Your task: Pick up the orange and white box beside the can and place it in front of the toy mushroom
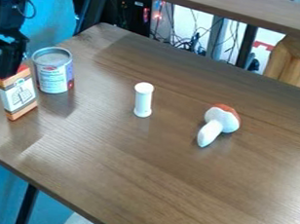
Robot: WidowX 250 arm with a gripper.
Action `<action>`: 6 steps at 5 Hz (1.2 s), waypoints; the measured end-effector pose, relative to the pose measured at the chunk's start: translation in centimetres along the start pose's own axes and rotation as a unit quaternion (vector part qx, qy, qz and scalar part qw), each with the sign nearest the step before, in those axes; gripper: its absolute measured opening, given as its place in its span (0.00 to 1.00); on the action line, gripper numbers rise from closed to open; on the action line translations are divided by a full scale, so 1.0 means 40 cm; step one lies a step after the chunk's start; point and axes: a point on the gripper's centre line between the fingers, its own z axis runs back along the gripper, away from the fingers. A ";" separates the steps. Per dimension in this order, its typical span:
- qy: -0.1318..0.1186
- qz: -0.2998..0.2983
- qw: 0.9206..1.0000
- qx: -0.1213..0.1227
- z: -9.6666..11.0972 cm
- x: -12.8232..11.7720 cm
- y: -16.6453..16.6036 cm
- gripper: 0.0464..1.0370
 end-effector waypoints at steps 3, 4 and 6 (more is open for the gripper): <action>0.014 -0.031 0.999 0.012 -0.042 0.033 -0.028 0.96; 0.015 -0.035 0.999 0.010 -0.045 0.038 -0.029 0.96; 0.009 -0.041 0.999 -0.010 -0.044 0.044 -0.044 0.63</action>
